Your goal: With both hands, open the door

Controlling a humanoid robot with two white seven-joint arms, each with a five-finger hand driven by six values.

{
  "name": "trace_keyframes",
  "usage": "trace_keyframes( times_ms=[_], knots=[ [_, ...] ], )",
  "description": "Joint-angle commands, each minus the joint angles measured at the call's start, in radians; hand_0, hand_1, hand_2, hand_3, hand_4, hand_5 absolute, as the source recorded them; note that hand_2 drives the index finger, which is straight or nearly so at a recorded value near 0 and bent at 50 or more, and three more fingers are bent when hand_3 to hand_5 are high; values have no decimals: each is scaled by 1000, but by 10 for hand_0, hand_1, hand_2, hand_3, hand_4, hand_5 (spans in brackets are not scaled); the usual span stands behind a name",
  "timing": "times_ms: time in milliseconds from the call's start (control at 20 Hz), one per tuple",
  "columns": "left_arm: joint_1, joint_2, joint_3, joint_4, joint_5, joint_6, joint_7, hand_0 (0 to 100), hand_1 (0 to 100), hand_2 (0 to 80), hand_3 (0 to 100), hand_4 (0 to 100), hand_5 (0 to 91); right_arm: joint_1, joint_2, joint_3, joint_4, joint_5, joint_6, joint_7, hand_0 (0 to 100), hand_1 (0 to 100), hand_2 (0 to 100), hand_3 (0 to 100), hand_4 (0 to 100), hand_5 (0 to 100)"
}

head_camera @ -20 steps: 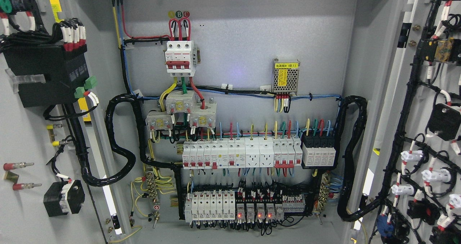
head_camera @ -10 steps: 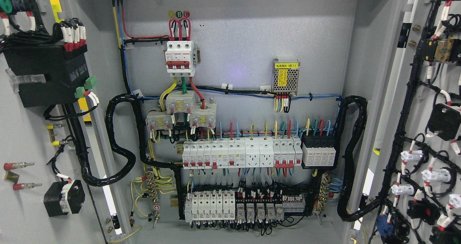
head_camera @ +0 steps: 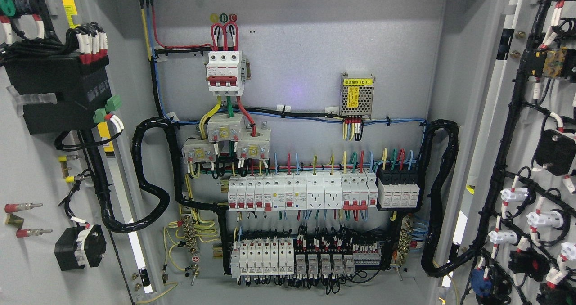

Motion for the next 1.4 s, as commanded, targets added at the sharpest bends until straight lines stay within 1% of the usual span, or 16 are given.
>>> trace_keyframes(
  times_ms=[0,100,250,300,400,501,601,701,751,801,951,1001,1051,1151,1251,1352],
  knots=[
    [0,-31,0,1,0,0,0,0,0,0,0,0,0,-7,3,12,3,0,1,2,219,0,0,0,0,0],
    [0,-31,0,1,0,0,0,0,0,0,0,0,0,15,-8,-39,3,0,-2,5,219,0,0,0,0,0],
    [0,-29,0,1,0,0,0,0,0,0,0,0,0,61,-13,-152,-8,0,-4,5,219,0,0,0,0,0],
    [1,-29,0,1,0,0,0,0,0,0,0,0,0,79,-39,-191,-14,0,-5,5,219,0,0,0,0,0],
    [0,-29,1,1,0,0,0,0,0,0,0,0,0,125,-112,-244,-45,2,-10,2,219,0,0,0,0,0],
    [0,-28,0,1,0,0,0,0,0,0,0,0,0,182,-161,-287,-92,11,-24,-1,219,0,0,0,0,0],
    [1,-28,0,1,0,0,0,0,0,0,0,0,0,234,-207,-310,-117,14,-68,-3,219,0,0,0,0,0],
    [2,-29,0,1,0,0,0,0,0,0,0,0,0,300,-266,-323,-170,15,-132,-4,219,0,0,0,0,0],
    [2,-29,0,1,0,0,0,0,0,0,0,0,0,340,-280,-346,-201,17,-155,-6,219,0,0,0,0,0],
    [2,-29,0,1,0,0,0,0,0,0,0,0,0,384,-281,-364,-227,20,-168,-11,219,0,0,0,0,0],
    [0,-29,2,0,0,0,0,0,0,0,0,0,0,498,-286,-418,-285,51,-195,-32,219,0,0,0,0,0],
    [0,-28,0,-2,0,0,0,0,0,0,0,0,0,539,-298,-435,-301,51,-220,-35,219,0,0,0,0,0],
    [-5,-28,0,-5,0,-2,0,0,0,0,0,0,0,571,-325,-452,-315,51,-255,-41,219,0,0,0,0,0],
    [-21,-26,3,-35,8,-26,0,0,0,0,0,0,0,642,-365,-504,-336,51,-327,-72,219,0,0,0,0,0],
    [0,-2,3,-165,9,-111,9,0,0,0,0,0,0,714,-399,-569,-351,46,-376,-122,219,0,0,0,0,0],
    [75,41,5,-415,8,-217,8,0,0,0,0,0,0,775,-413,-594,-374,43,-407,-155,219,0,0,0,0,0]
  ],
)
